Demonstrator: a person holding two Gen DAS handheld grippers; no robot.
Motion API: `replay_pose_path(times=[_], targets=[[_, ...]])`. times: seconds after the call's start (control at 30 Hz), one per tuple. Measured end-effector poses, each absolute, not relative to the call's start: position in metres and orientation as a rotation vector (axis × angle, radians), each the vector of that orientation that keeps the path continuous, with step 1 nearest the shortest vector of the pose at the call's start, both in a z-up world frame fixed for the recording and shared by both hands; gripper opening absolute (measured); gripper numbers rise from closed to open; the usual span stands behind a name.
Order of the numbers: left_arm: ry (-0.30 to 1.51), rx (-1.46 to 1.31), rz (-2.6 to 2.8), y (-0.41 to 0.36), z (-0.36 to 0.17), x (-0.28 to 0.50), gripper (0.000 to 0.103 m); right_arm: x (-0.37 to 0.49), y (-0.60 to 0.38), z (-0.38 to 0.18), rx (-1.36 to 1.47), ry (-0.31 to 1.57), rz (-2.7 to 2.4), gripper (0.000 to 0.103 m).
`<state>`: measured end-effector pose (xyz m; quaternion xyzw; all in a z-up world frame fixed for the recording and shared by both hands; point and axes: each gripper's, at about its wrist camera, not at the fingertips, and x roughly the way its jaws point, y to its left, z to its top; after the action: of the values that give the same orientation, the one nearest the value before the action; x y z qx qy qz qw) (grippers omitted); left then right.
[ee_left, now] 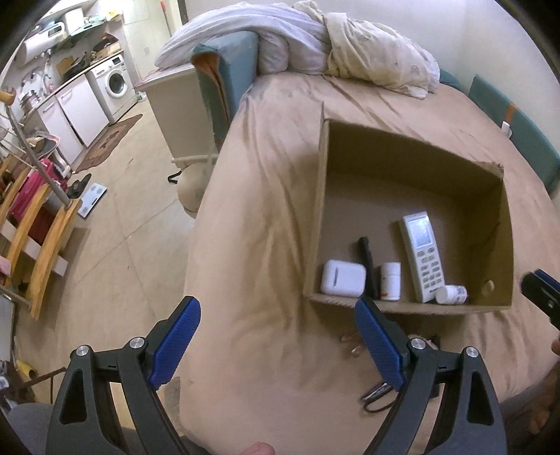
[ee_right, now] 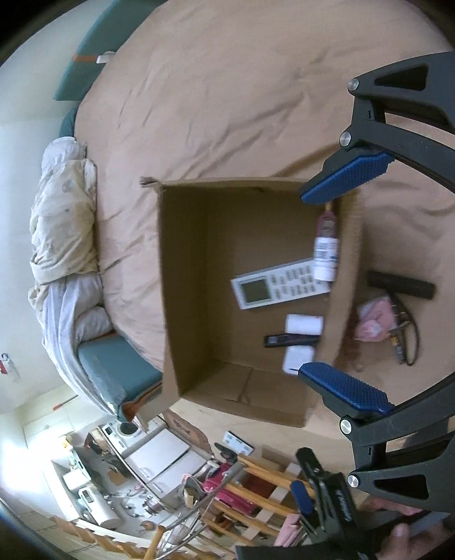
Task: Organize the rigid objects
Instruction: 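Withdraw both tools back toward the remaining items, then grasp the pink beaded object with the left tool while the right tool grasps the pink Hello Kitty case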
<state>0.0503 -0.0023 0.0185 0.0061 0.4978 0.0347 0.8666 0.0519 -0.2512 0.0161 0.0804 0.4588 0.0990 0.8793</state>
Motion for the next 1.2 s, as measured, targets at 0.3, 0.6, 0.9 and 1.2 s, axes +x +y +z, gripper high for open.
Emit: replay_pose_path(times=[0.3,0.6,0.9,1.2], targets=[[1.122,-0.021,0.086,0.013,-0.007,0.044,0.088,0.027,-0.264,0.001,0.166,1.011,0.159,0.097],[1.167,-0.071,0.092,0.016,-0.018,0.050,0.088,0.038,-0.262,-0.020,0.240,1.126,0.167,0.097],[1.328,-0.057,0.030,-0.015,-0.065,0.069,0.088,0.042,-0.246,-0.056,0.196,1.302,0.184,0.097],[1.371,0.304,-0.236,-0.086,-0.087,0.076,0.084,0.047,-0.250,-0.065,0.199,1.328,0.164,0.097]])
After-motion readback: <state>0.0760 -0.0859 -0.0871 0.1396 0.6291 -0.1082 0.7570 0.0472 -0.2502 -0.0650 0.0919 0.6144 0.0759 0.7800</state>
